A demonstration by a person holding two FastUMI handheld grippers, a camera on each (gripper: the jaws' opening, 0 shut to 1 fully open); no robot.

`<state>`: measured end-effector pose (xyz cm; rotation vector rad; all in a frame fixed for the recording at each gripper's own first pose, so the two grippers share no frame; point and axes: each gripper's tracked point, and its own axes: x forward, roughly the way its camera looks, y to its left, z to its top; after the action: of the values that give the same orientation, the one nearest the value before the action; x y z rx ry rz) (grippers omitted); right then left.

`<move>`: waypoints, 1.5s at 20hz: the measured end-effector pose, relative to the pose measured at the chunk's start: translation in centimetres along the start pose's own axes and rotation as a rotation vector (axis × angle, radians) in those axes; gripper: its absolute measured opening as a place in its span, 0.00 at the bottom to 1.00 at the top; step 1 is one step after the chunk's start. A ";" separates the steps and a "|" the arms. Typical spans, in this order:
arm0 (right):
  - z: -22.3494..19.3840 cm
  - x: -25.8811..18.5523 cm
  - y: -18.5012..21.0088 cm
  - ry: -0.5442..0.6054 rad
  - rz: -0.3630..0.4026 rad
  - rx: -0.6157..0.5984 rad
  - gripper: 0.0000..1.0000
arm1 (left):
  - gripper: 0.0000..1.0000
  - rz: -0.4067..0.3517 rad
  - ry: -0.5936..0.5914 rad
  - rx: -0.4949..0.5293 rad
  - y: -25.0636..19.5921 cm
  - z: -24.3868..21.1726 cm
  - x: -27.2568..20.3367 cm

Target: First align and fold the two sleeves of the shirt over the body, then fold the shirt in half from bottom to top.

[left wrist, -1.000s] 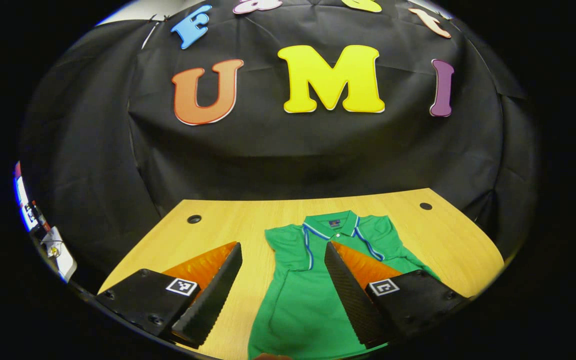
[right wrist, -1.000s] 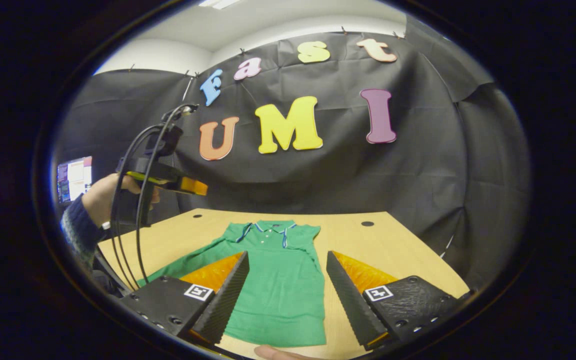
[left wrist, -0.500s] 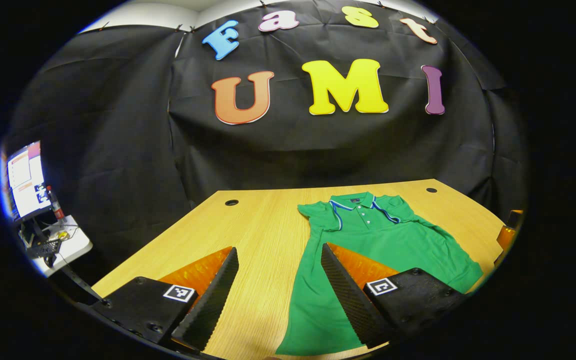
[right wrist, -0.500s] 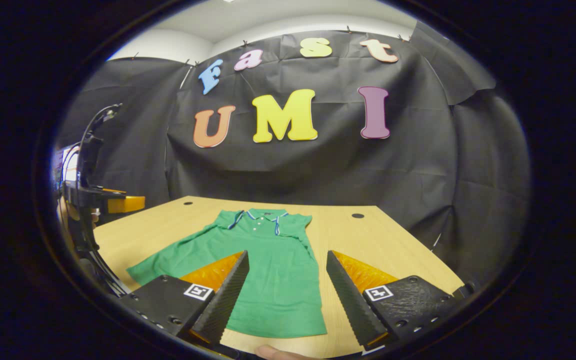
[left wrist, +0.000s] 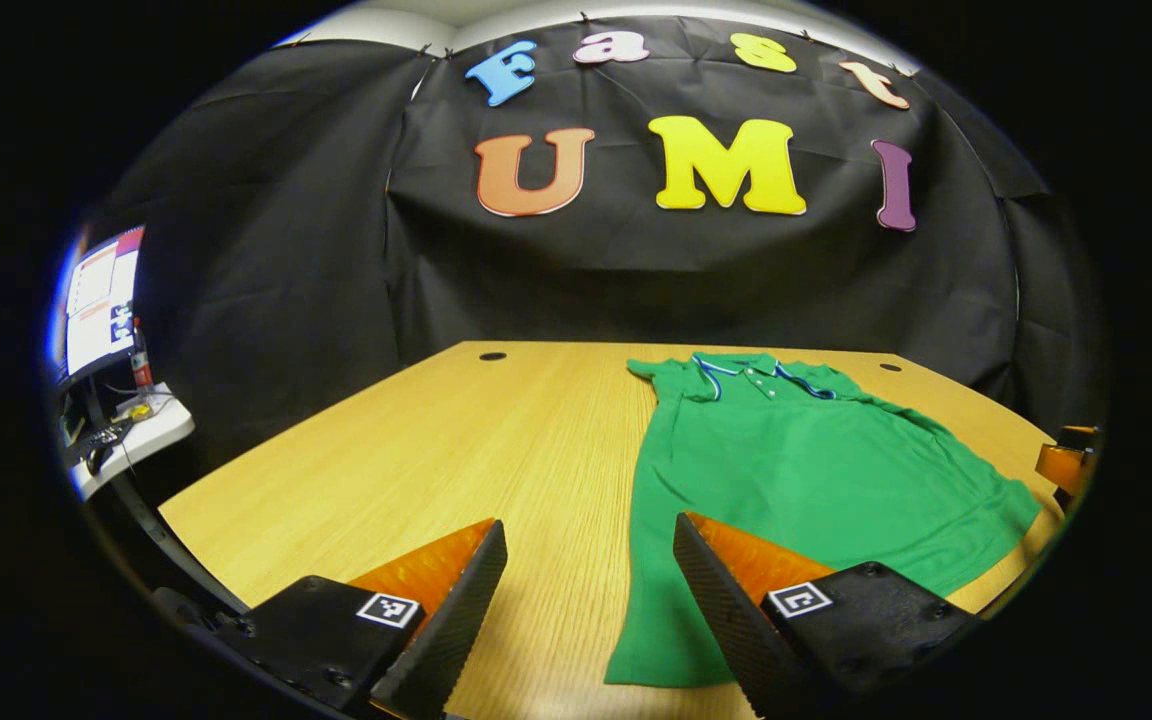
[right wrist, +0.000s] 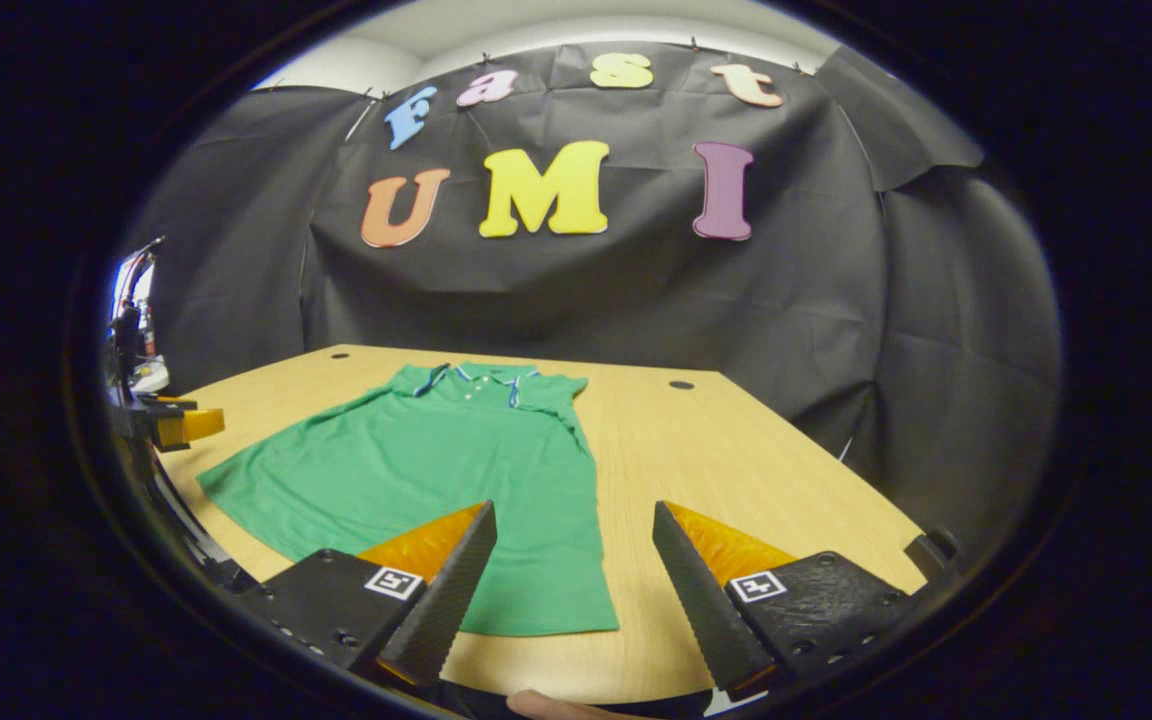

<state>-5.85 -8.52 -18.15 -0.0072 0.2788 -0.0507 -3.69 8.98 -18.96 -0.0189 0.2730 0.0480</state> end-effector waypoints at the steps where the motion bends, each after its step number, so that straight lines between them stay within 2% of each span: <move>1: -1.0 -0.1 0.2 0.029 0.012 0.002 0.96 | 1.00 -0.026 0.016 -0.008 -0.5 -0.8 -0.2; 6: -3.8 0.4 0.1 0.106 0.011 0.007 0.96 | 1.00 -0.042 0.046 0.013 -0.8 -2.8 -0.8; 10: -4.7 0.7 -0.1 0.140 0.014 0.041 0.95 | 1.00 -0.093 0.054 0.003 -3.0 -3.3 0.3; 12: -4.6 1.2 0.4 0.146 0.036 0.074 0.96 | 1.00 -0.053 0.046 0.049 -2.7 -3.5 1.0; 13: -4.5 1.2 0.3 0.146 0.038 0.072 0.93 | 1.00 -0.044 0.053 0.068 -2.8 -3.7 1.1; 15: -4.5 1.2 0.7 0.145 0.055 0.069 0.95 | 1.00 -0.037 0.061 0.063 -3.2 -3.6 1.0; 16: -4.5 1.4 1.2 0.151 0.060 0.073 0.92 | 0.95 -0.030 0.064 0.064 -3.1 -3.6 1.0; 17: -4.4 1.5 1.3 0.146 0.060 0.077 0.83 | 0.99 -0.018 0.071 0.058 -3.1 -3.7 1.3; 18: -4.6 2.0 1.3 0.154 0.057 0.084 0.73 | 0.73 -0.008 0.073 0.054 -3.2 -3.6 1.3; 19: -4.4 2.1 1.2 0.153 0.054 0.103 0.61 | 0.65 -0.005 0.076 0.052 -3.4 -3.5 1.2; 20: -4.5 2.4 1.6 0.162 0.062 0.112 0.53 | 0.52 -0.014 0.078 0.059 -3.7 -3.6 1.3; 21: -4.3 2.7 1.9 0.163 0.074 0.102 0.31 | 0.46 -0.023 0.079 0.064 -4.0 -3.6 1.3; 22: -4.4 2.7 2.4 0.174 0.092 0.090 0.27 | 0.38 -0.026 0.080 0.070 -4.3 -3.6 1.3; 23: -4.3 2.7 2.5 0.176 0.090 0.084 0.11 | 0.24 -0.022 0.080 0.064 -4.1 -3.5 1.4; 24: -4.3 2.6 2.5 0.180 0.092 0.056 0.04 | 0.10 -0.025 0.082 0.063 -4.3 -3.4 1.5; 30: -3.0 1.6 2.7 0.169 0.131 0.090 0.00 | 0.06 -0.055 0.067 0.054 -5.4 -1.8 1.2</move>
<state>-5.06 -5.93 -21.49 0.1047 0.4446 0.0666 -2.77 3.60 -20.97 0.0258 0.3404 -0.0142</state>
